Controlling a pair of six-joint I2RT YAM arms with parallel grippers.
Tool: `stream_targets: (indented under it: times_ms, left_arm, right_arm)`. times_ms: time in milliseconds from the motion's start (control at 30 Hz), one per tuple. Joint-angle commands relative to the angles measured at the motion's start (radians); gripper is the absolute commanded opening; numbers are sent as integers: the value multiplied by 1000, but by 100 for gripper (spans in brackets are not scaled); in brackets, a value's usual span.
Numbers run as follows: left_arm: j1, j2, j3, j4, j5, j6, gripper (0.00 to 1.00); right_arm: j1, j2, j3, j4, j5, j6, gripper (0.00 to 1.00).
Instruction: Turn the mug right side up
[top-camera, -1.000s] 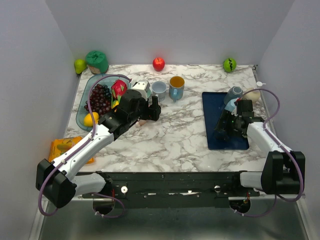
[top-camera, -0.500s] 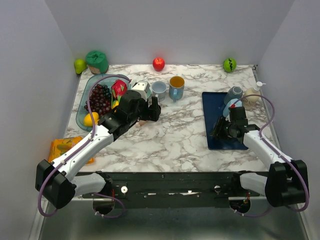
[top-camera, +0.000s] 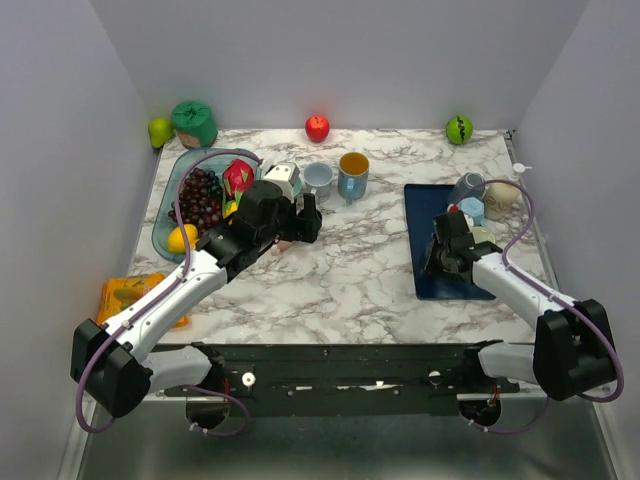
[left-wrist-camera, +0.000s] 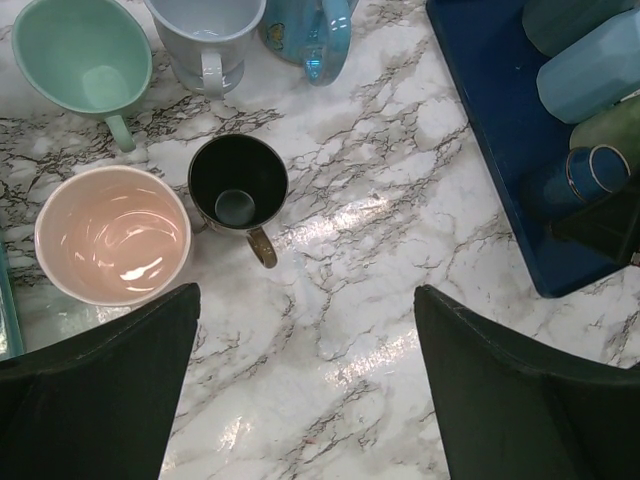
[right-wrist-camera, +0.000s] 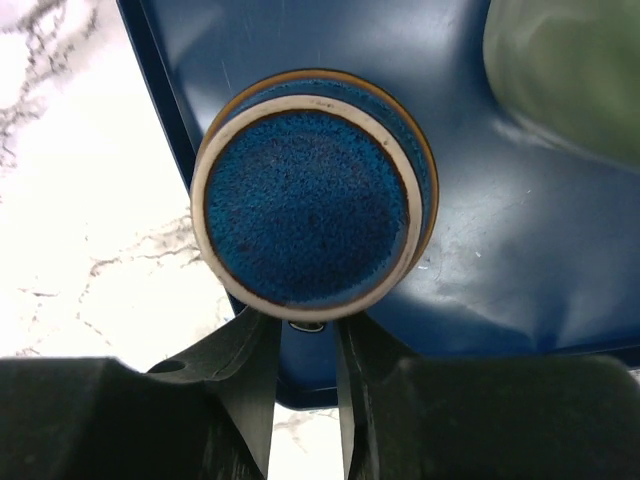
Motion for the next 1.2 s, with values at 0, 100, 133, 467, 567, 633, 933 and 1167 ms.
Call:
stream_targets:
  times_ms: [0, 100, 133, 467, 567, 633, 933, 1167]
  left_arm:
    - [-3, -8, -14, 13, 13, 8, 96]
    - [-2, -8, -17, 15, 13, 8, 96]
    - [-3, -7, -16, 13, 13, 8, 96]
    - [-3, -2, -13, 15, 20, 5, 96]
    - [-3, -2, -13, 13, 30, 1, 96]
    - [-2, -4, -13, 13, 36, 0, 96]
    - [-3, -34, -14, 44, 138, -21, 96]
    - [-3, -83, -30, 150, 341, -89, 99]
  right_arm:
    - [17, -10, 34, -13, 108, 29, 39]
    - [27, -11, 34, -8, 117, 32, 42]
    - [28, -7, 37, -8, 117, 32, 42]
    - [47, 36, 61, -13, 164, 61, 6]
    - [51, 24, 72, -14, 151, 55, 1]
    - [51, 10, 83, -14, 126, 44, 1]
    - [51, -207, 138, 24, -180, 70, 1]
    - [50, -322, 178, 180, -511, 196, 1]
